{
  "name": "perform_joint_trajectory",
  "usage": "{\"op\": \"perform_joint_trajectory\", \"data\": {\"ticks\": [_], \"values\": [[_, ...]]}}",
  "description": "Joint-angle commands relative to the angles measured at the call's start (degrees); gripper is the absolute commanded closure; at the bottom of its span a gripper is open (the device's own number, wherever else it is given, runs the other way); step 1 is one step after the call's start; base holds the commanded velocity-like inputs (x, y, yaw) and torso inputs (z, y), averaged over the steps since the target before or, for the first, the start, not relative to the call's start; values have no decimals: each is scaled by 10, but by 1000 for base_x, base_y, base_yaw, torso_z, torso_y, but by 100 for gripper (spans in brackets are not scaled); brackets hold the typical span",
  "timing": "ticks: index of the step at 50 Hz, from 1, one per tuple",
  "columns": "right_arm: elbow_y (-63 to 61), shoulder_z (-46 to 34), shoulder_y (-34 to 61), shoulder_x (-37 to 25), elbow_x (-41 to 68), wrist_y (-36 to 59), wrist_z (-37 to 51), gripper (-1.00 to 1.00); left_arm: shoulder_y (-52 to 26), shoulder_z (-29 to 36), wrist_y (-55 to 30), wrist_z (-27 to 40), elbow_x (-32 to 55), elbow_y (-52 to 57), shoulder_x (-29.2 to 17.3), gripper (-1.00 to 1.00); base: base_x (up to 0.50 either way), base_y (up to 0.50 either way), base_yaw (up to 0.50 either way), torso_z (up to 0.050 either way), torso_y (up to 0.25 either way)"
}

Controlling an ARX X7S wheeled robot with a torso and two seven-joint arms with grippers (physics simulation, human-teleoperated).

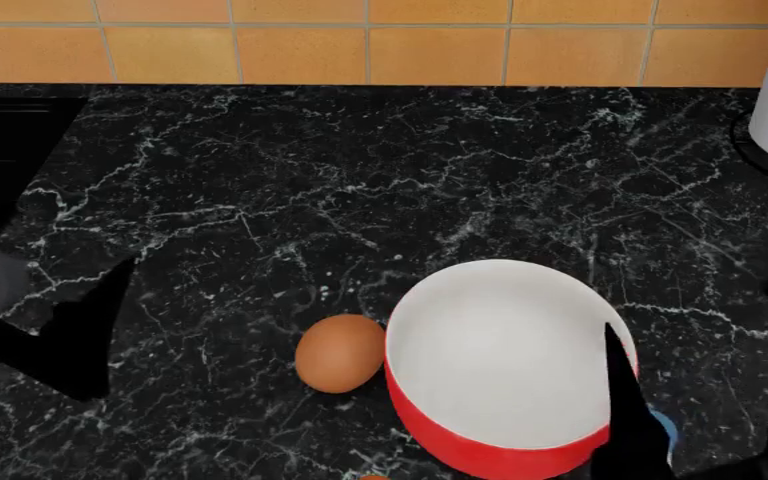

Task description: Place the eggs and milk next to the bowl.

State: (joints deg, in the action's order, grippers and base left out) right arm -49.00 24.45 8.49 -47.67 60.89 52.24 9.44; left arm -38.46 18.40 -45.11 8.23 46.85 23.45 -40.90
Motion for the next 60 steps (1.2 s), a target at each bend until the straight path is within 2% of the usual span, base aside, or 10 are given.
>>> {"op": "perform_joint_trajectory", "data": {"ticks": [1, 17, 28, 40, 46, 49, 55, 60], "values": [[4, 51, 35, -17, 60, 18, 35, -100, 6, -19, 41, -4, 9, -33, 10, -100, 0, 0, 0, 0, 0], [-11, 169, 25, -39, 128, 40, 132, -100, 30, -76, 39, 35, 53, 18, -15, -100, 0, 0, 0, 0, 0], [-23, 370, -40, -53, 209, 85, 176, -100, 60, -144, 39, 67, 101, 68, -55, -100, 0, 0, 0, 0, 0], [-26, 587, -114, -54, 307, 147, 178, -100, 82, -214, 37, 92, 149, 102, -95, -100, 0, 0, 0, 0, 0], [-28, 700, -158, -32, 316, 190, 134, -100, 109, -250, 38, 99, 167, 118, -118, -100, 0, 0, 0, 0, 0], [-25, 751, -185, -38, 356, 199, 157, -100, 127, -278, 40, 106, 180, 127, -130, -100, 0, 0, 0, 0, 0], [-23, 800, -210, -36, 387, 207, 172, -100, 148, -330, 24, 150, 237, 167, -153, -100, 0, 0, 0, 0, 0], [-19, 846, -229, -33, 408, 214, 174, -100, 207, -396, 34, 141, 235, 177, -158, -100, 0, 0, 0, 0, 0]]}}
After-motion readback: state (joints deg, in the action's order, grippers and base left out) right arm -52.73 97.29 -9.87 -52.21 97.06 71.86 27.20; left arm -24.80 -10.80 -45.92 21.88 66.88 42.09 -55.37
